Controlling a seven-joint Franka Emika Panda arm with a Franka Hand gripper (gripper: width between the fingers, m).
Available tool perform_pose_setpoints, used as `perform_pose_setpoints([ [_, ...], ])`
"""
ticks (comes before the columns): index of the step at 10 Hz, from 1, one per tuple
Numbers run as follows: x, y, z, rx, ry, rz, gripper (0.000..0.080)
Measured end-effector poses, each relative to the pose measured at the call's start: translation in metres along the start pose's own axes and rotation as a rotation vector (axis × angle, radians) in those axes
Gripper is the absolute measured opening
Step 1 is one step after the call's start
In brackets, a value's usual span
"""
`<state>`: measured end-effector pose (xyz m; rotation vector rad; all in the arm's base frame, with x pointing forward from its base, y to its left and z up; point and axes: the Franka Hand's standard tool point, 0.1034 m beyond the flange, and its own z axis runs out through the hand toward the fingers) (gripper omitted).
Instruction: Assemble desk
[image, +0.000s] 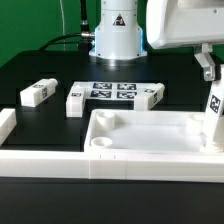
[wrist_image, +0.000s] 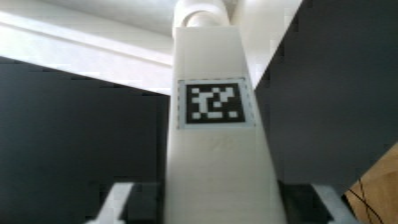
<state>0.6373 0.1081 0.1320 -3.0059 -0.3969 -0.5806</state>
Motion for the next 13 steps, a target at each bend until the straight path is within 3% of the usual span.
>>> perform_pose_setpoints([
  [13,-0.0081,-0.0002,0.0031,0.000,-0.002,0.001,0.0290],
])
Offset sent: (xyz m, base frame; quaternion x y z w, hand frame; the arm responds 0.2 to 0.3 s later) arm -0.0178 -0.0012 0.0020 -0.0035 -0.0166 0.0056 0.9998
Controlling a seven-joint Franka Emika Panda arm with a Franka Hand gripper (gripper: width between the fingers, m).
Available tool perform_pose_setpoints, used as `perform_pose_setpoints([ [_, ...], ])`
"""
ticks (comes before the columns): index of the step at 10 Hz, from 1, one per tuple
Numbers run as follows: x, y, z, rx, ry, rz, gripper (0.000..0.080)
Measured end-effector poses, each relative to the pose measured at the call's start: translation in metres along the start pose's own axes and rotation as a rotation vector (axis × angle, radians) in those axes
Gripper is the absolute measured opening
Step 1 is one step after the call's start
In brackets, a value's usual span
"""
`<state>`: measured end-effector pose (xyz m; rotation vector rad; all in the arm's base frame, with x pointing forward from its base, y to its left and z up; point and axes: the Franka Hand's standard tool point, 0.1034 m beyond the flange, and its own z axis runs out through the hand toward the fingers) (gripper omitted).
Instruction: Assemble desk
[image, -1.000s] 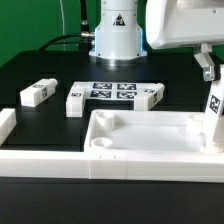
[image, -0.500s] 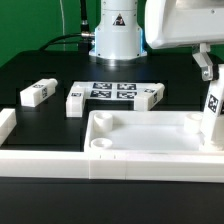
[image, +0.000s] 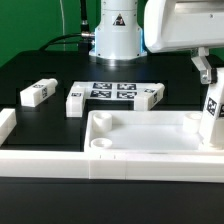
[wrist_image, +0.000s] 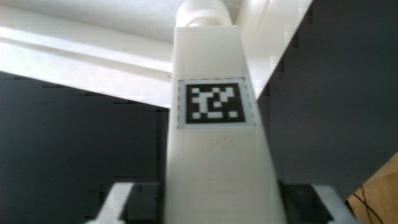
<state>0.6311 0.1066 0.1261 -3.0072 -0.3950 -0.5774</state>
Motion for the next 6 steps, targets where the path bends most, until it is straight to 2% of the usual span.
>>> perform_pose_setpoints([
  [6,-0.0025,-0.0004,0.0019,-0.003,0.028,0.000,0.0290],
])
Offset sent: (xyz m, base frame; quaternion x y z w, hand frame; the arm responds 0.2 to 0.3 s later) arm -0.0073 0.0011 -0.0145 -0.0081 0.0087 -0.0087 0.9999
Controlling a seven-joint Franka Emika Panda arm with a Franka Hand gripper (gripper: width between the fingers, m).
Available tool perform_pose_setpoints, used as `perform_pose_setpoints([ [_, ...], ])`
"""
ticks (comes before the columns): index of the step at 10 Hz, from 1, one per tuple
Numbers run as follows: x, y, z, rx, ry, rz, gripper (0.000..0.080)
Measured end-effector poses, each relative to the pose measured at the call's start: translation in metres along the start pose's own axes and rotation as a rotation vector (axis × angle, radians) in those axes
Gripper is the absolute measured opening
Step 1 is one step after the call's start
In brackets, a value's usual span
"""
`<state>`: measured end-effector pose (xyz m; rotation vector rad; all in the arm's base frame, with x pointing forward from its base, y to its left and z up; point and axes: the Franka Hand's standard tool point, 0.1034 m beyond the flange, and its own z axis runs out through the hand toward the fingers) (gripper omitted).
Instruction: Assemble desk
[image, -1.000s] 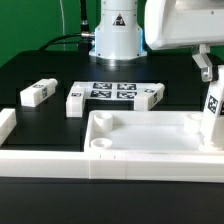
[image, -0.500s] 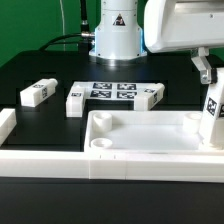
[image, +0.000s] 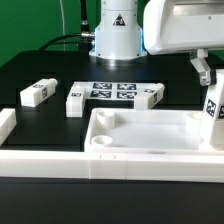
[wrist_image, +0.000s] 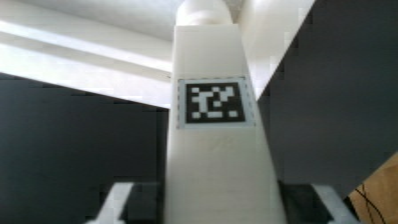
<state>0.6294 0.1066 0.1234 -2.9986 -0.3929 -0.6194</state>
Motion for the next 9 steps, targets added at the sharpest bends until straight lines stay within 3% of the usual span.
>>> perform_pose_setpoints([
  [2,0.0001,0.0001,-0.0001,0.000,0.001,0.000,0.0290],
  [3,0.0001,-0.0001,0.0000,0.000,0.000,0.000,0.0368],
  [4,0.0001,-0.0001,0.0000,0.000,0.000,0.000,0.0368],
  [5,0.0002,-0.0001,-0.0002,0.000,0.001,0.000,0.0569],
  [6,0.0009,-0.0003,-0.0009,0.000,0.002,-0.001,0.0625],
  [9,0.0064,0.0013,-0.0095,-0.003,0.007,-0.003,0.0648],
])
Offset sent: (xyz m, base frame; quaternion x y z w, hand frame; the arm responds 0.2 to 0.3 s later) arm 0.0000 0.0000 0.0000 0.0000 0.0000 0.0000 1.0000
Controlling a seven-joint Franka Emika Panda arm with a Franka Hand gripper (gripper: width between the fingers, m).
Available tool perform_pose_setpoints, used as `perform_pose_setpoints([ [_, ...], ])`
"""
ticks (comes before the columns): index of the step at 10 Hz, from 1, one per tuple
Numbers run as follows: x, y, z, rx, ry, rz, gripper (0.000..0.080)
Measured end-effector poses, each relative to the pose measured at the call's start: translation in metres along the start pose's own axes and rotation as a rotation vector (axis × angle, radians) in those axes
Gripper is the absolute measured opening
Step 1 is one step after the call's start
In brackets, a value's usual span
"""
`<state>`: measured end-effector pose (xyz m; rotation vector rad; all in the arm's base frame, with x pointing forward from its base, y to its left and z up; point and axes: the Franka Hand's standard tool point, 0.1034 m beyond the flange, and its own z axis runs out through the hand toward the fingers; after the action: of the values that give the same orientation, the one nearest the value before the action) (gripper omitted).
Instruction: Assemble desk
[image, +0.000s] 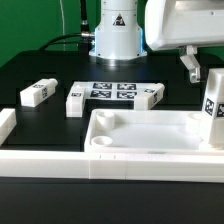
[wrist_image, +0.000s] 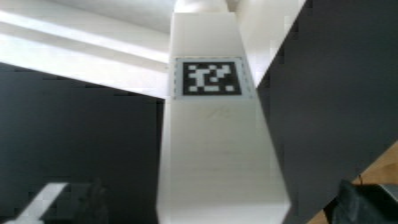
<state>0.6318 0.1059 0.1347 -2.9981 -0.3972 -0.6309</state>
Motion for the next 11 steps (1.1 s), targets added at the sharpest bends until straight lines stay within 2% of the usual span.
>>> perform_pose_setpoints([
  [2,0.005,0.004,-0.007,-0.004,0.009,-0.007,0.0649],
  [6,0.003,0.002,-0.004,0.002,-0.026,-0.008,0.0649],
  [7,-0.002,0.002,0.001,0.004,-0.042,0.000,0.0649],
  [8,-0.012,-0.001,0.003,0.018,-0.169,0.029,0.0649],
  [10,-0.003,-0.005,0.001,0.035,-0.307,0.039,0.0649],
  [11,-0.005,-0.005,0.004,0.044,-0.380,0.039,0.0649],
])
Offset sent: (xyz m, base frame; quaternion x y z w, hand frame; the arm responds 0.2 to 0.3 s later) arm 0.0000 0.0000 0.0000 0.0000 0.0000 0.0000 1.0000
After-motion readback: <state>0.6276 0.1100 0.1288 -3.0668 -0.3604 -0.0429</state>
